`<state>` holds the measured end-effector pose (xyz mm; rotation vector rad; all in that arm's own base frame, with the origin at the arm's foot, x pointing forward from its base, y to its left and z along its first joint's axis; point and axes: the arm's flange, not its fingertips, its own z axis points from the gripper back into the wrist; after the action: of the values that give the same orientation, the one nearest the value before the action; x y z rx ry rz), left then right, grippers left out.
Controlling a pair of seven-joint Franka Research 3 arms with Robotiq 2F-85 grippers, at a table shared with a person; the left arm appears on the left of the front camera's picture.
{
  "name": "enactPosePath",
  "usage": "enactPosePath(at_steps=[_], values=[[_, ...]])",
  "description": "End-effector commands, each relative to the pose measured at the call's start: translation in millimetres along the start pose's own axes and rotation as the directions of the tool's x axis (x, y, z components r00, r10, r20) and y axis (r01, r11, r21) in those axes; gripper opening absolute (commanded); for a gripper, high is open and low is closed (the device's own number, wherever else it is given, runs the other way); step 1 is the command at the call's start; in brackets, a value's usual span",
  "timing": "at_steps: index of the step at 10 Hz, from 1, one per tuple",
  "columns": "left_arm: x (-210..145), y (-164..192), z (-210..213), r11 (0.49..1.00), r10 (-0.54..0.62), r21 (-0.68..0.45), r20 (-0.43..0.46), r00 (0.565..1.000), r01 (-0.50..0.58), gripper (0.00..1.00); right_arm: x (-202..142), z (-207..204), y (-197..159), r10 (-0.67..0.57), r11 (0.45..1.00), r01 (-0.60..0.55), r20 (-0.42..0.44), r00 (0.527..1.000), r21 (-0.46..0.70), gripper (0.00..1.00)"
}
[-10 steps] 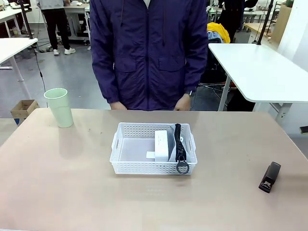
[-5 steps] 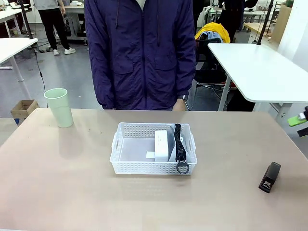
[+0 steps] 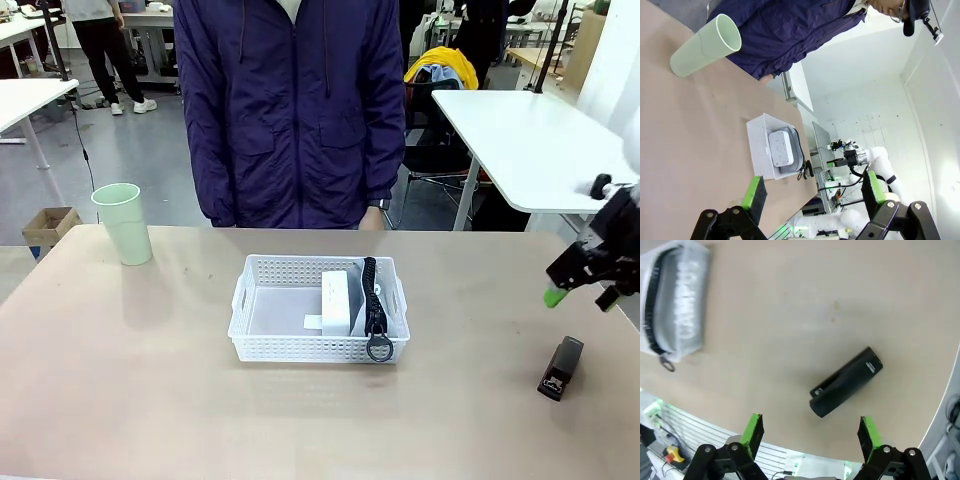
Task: Efficiently arrange items inside the basket to fit them all.
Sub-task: Pick up the Stapler and place it inside the Organizing basket.
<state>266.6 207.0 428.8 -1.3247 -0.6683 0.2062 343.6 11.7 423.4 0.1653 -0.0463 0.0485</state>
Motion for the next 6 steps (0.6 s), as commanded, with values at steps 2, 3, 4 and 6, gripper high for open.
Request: enactPosePath(at_steps=[2,3,4,6], values=[[-1,-1,-1,1.000,-0.019,-0.021,0.012,1.000,0.019,1.00,-14,-34,-13,-0.140,0.979,0.131,-0.051,0.989,-0.157,1.00],[-1,-1,-1,1.000,-0.019,-0.021,0.012,1.000,0.019,1.00,-14,-44,-19,-0.156,0.978,0.145,-0.063,0.986,-0.152,1.00],[-1,-1,-1,1.000,-0.019,-0.021,0.012,1.000,0.019,1.00,-16,-54,-26,-0.190,0.972,0.177,-0.072,0.979,-0.152,1.00],[-1,-1,-1,1.000,-0.019,-0.021,0.012,1.000,0.019,1.00,-18,-69,-37,-0.207,0.975,0.201,-0.060,0.976,-0.100,1.00]])
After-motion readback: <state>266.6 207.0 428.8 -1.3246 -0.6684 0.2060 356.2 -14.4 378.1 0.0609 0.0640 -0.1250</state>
